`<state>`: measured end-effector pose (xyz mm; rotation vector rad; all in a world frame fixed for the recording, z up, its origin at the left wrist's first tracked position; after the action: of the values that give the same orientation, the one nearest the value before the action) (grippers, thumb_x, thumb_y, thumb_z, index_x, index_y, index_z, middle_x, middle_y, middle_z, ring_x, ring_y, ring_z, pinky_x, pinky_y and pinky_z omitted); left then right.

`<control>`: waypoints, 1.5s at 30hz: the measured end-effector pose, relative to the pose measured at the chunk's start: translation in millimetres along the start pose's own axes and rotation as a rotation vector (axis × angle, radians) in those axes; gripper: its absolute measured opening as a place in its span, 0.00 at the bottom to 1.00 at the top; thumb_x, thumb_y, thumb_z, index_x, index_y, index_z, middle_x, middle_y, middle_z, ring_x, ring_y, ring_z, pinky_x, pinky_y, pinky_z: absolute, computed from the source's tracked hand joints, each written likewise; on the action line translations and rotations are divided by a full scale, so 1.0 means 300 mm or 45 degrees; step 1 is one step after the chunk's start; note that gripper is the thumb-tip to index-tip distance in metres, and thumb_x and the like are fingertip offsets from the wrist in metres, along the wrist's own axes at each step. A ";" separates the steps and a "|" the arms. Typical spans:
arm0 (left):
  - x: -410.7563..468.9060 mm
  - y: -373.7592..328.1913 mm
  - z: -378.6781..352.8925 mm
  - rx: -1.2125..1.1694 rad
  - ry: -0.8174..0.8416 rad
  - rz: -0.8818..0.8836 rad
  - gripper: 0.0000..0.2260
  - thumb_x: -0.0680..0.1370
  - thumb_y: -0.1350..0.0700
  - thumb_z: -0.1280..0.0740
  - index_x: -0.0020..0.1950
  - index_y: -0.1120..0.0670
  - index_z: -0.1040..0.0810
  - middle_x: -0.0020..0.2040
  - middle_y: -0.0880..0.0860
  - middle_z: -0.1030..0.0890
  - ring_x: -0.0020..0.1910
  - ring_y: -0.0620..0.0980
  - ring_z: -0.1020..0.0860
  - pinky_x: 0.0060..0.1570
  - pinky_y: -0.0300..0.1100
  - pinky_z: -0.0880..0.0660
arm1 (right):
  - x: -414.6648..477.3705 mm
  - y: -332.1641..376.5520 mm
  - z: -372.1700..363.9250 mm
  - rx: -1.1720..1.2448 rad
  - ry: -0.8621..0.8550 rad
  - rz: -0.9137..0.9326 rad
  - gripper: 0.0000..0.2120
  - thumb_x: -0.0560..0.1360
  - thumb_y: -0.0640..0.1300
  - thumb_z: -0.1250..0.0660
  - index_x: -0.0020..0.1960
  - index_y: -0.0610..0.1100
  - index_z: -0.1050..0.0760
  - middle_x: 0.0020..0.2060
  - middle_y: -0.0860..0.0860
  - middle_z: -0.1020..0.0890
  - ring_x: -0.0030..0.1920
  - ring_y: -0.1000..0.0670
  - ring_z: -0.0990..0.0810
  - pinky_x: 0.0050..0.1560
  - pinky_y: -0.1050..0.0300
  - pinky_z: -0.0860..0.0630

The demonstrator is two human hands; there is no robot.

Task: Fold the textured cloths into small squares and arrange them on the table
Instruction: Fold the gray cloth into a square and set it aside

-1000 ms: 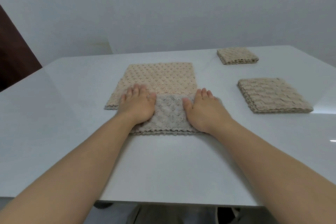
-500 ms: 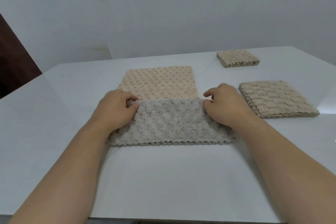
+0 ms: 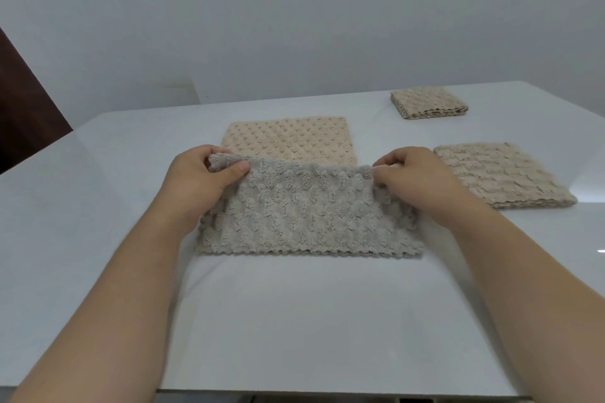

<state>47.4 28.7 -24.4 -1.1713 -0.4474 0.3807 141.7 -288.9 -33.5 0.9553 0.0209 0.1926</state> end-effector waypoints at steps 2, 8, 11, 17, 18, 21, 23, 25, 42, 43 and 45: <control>-0.012 -0.002 -0.009 -0.202 0.057 0.060 0.09 0.73 0.58 0.23 0.52 0.56 0.15 0.46 0.55 0.12 0.44 0.53 0.13 0.45 0.45 0.18 | -0.001 -0.010 0.005 0.108 0.016 -0.054 0.03 0.72 0.42 0.27 0.41 0.44 0.15 0.36 0.49 0.16 0.36 0.50 0.22 0.34 0.61 0.28; -0.023 0.009 -0.025 -0.571 0.217 0.336 0.16 0.70 0.58 0.24 0.57 0.61 0.17 0.50 0.58 0.13 0.44 0.52 0.13 0.39 0.43 0.17 | 0.014 -0.030 0.039 0.618 0.046 -0.196 0.04 0.64 0.41 0.24 0.37 0.41 0.17 0.37 0.44 0.16 0.40 0.44 0.19 0.45 0.50 0.24; -0.017 0.009 -0.029 -0.673 0.270 0.351 0.22 0.69 0.56 0.25 0.62 0.61 0.19 0.55 0.58 0.14 0.49 0.53 0.14 0.42 0.45 0.17 | 0.012 -0.018 0.044 0.809 0.033 -0.129 0.02 0.71 0.37 0.25 0.43 0.42 0.16 0.36 0.47 0.14 0.38 0.47 0.16 0.41 0.55 0.23; 0.003 0.009 -0.021 -0.449 -0.007 0.128 0.05 0.78 0.55 0.27 0.51 0.56 0.16 0.48 0.55 0.13 0.45 0.53 0.14 0.50 0.51 0.17 | 0.025 -0.020 0.052 0.882 -0.154 0.013 0.10 0.73 0.42 0.23 0.54 0.42 0.17 0.47 0.46 0.12 0.49 0.44 0.12 0.56 0.45 0.17; 0.006 0.006 -0.017 -0.363 -0.073 0.057 0.04 0.78 0.54 0.27 0.49 0.54 0.16 0.46 0.54 0.13 0.45 0.53 0.14 0.51 0.52 0.17 | 0.025 -0.020 0.055 0.817 -0.207 0.054 0.09 0.74 0.44 0.23 0.53 0.44 0.17 0.47 0.46 0.12 0.49 0.44 0.13 0.56 0.43 0.18; 0.000 -0.010 -0.017 -0.161 -0.208 -0.117 0.05 0.79 0.49 0.29 0.46 0.49 0.18 0.45 0.51 0.14 0.48 0.54 0.15 0.51 0.53 0.19 | 0.019 -0.012 0.044 0.575 -0.286 0.186 0.05 0.78 0.48 0.28 0.52 0.48 0.20 0.42 0.51 0.14 0.42 0.54 0.16 0.47 0.57 0.20; -0.015 -0.029 -0.021 0.027 -0.287 -0.226 0.07 0.81 0.47 0.33 0.47 0.49 0.21 0.42 0.48 0.17 0.43 0.50 0.19 0.46 0.48 0.23 | 0.009 0.005 0.039 0.414 -0.336 0.252 0.05 0.80 0.49 0.31 0.54 0.48 0.23 0.39 0.55 0.18 0.33 0.64 0.23 0.37 0.68 0.28; -0.031 -0.042 -0.032 0.136 -0.333 -0.273 0.11 0.83 0.46 0.36 0.49 0.52 0.24 0.41 0.47 0.20 0.40 0.46 0.23 0.41 0.44 0.28 | 0.009 0.001 0.033 0.351 -0.350 0.237 0.11 0.80 0.52 0.31 0.55 0.46 0.23 0.42 0.53 0.18 0.35 0.64 0.23 0.37 0.69 0.28; -0.045 -0.038 -0.049 0.308 -0.494 -0.320 0.13 0.85 0.46 0.42 0.52 0.55 0.29 0.38 0.44 0.24 0.36 0.44 0.27 0.38 0.44 0.38 | 0.005 0.003 0.017 0.060 -0.508 0.200 0.15 0.86 0.56 0.50 0.54 0.46 0.32 0.34 0.49 0.25 0.35 0.51 0.26 0.38 0.50 0.35; -0.047 -0.041 -0.045 0.314 -0.508 -0.338 0.12 0.85 0.46 0.42 0.51 0.54 0.29 0.37 0.44 0.24 0.36 0.45 0.27 0.38 0.44 0.39 | 0.004 0.005 0.021 0.044 -0.529 0.218 0.16 0.86 0.57 0.50 0.54 0.46 0.33 0.34 0.49 0.25 0.35 0.48 0.26 0.37 0.49 0.34; -0.049 -0.047 -0.035 0.301 -0.528 -0.357 0.12 0.85 0.46 0.42 0.51 0.53 0.28 0.38 0.44 0.24 0.36 0.43 0.27 0.38 0.43 0.39 | 0.001 0.009 0.032 0.026 -0.556 0.252 0.15 0.86 0.57 0.50 0.53 0.46 0.34 0.33 0.49 0.24 0.35 0.47 0.26 0.35 0.50 0.35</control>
<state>41.0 8.2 -16.5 -0.7836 -0.8922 0.4195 142.6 -295.2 -25.8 1.0034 -0.4751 0.1627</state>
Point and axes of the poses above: each hand's wrist, its own x-axis towards the middle knuckle, its own z-axis out of the back of the hand, y = z × x, the point moved 6 cm from there along x, towards the middle knuckle
